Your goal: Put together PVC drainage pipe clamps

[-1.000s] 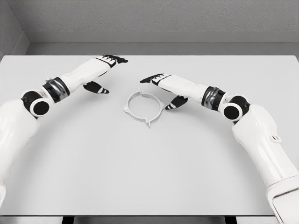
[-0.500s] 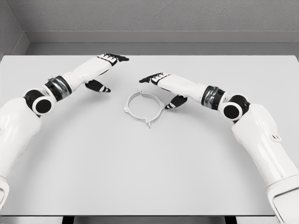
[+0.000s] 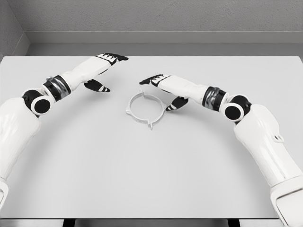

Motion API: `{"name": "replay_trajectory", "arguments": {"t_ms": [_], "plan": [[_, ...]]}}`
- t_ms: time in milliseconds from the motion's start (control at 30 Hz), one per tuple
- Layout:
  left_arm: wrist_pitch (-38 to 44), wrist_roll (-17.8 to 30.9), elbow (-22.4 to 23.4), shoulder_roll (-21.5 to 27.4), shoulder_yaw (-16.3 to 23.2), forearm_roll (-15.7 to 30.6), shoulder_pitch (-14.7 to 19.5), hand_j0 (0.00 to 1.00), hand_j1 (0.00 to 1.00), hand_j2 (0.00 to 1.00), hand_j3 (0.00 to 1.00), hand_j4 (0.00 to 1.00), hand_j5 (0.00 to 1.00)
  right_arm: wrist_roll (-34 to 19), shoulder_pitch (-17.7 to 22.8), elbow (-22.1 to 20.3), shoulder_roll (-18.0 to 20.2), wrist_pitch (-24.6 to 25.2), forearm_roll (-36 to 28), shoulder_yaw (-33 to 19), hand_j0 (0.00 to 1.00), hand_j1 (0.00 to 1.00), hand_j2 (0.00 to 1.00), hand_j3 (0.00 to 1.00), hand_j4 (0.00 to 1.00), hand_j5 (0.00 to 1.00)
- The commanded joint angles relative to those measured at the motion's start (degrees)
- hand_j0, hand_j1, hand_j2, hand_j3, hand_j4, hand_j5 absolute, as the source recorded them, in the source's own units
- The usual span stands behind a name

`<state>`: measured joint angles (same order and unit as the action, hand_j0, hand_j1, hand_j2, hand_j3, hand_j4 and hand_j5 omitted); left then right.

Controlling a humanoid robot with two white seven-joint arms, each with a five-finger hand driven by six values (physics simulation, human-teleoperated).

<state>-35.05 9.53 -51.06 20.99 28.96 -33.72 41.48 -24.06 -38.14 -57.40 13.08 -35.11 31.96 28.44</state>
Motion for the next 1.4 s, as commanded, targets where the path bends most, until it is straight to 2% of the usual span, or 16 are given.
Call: {"name": "replay_trajectory", "arguments": {"t_ms": [0, 300, 533, 767, 833, 900, 933, 1000, 1033, 1100, 1167, 1200, 1233, 1300, 1367], "plan": [[0.05, -0.04, 0.0, 0.02, -0.13, 0.4, 0.0, 1.0, 1.0, 1.0, 1.0, 1.0, 1.0, 0.07, 0.0, 0.18, -0.08, 0.11, -0.41, 0.21, 1.0, 1.0, 1.0, 1.0, 1.0, 1.0], [0.05, -0.04, 0.0, 0.19, -0.48, 0.4, 0.0, 1.0, 1.0, 1.0, 1.0, 1.0, 1.0, 0.25, -0.35, 0.27, -0.69, 0.11, -0.23, 0.21, 1.0, 1.0, 1.0, 1.0, 1.0, 1.0], [0.05, -0.04, -0.09, 6.25, -0.48, 0.58, 0.7, 1.0, 1.0, 1.0, 1.0, 1.0, 1.0, 0.25, -0.44, 1.15, -1.31, 0.11, -0.14, 0.3, 1.0, 1.0, 1.0, 1.0, 1.0, 1.0], [0.05, -0.04, -0.09, 6.43, -0.48, 0.58, 1.05, 1.0, 1.0, 1.0, 1.0, 1.0, 1.0, 0.07, -0.18, 0.54, -0.6, 0.11, -0.67, -0.49, 1.0, 1.0, 1.0, 1.0, 1.0, 1.0], [0.05, -0.04, 0.0, 6.34, -0.31, 0.58, 1.23, 1.0, 1.0, 1.0, 1.0, 1.0, 1.0, 0.25, -0.35, -0.52, 3.35, 0.11, -1.72, -0.76, 1.0, 1.0, 1.0, 1.0, 1.0, 1.0], [0.05, -0.04, 0.44, 5.38, -0.13, 0.49, 1.32, 1.0, 1.0, 1.0, 1.0, 1.0, 1.0, 0.16, 0.0, -4.91, 8.27, 0.11, -5.5, -2.78, 1.0, 1.0, 1.0, 1.0, 1.0, 1.0], [0.05, -0.04, 0.44, 3.89, -0.04, 0.41, 1.32, 1.0, 1.0, 1.0, 1.0, 1.0, 1.0, 0.16, 0.44, -8.34, 12.05, 0.11, -7.52, -5.41, 1.0, 1.0, 1.0, 1.0, 1.0, 1.0], [0.05, -0.04, 0.79, 2.65, -0.04, 0.4, 1.41, 1.0, 1.0, 1.0, 1.0, 1.0, 1.0, 0.16, 3.07, -12.47, 16.09, 0.11, -13.76, -11.83, 1.0, 1.0, 1.0, 1.0, 1.0, 1.0], [0.05, -0.04, 1.14, 1.69, -0.04, 0.4, 1.41, 1.0, 1.0, 1.0, 1.0, 1.0, 1.0, 0.16, 4.3, -13.79, 17.94, 0.11, -16.75, -13.41, 1.0, 1.0, 1.0, 1.0, 1.0, 1.0], [0.05, -0.04, 2.37, -0.07, 0.05, 0.4, 1.41, 1.0, 1.0, 1.0, 1.0, 1.0, 1.0, 0.16, 5.27, -13.79, 21.1, 0.11, -22.63, -14.99, 1.0, 1.0, 1.0, 1.0, 1.0, 1.0], [0.05, -0.04, 2.72, -0.69, 0.05, 0.4, 1.41, 1.0, 1.0, 1.0, 1.0, 1.0, 1.0, 0.25, 7.03, -14.05, 22.77, 0.11, -25.19, -16.4, 1.0, 1.0, 1.0, 1.0, 1.0, 1.0], [0.05, -0.04, 3.08, -1.39, 0.05, 0.4, 1.41, 1.0, 1.0, 1.0, 1.0, 1.0, 1.0, 0.25, 10.36, -16.34, 22.78, 0.11, -25.54, -17.28, 1.0, 1.0, 1.0, 1.0, 1.0, 1.0], [0.05, -0.04, 3.78, -1.92, 0.05, 0.4, 1.41, 1.0, 1.0, 1.0, 1.0, 1.0, 1.0, 0.33, 13.79, -17.13, 22.69, 0.11, -25.63, -20.88, 1.0, 1.0, 1.0, 1.0, 1.0, 1.0], [0.05, -0.04, 3.87, -2.44, 0.05, 0.32, 1.41, 1.0, 1.0, 1.0, 1.0, 1.0, 1.0, 0.07, 16.87, -17.66, 22.34, 0.11, -25.63, -24.49, 1.0, 1.0, 1.0, 1.0, 1.0, 1.0], [0.05, -0.04, 3.87, -2.97, 0.05, 0.32, 1.41, 1.0, 1.0, 1.0, 1.0, 1.0, 1.0, 0.16, 18.19, -17.31, 22.78, 0.11, -25.63, -25.89, 1.0, 1.0, 1.0, 1.0, 1.0, 1.0]]}}
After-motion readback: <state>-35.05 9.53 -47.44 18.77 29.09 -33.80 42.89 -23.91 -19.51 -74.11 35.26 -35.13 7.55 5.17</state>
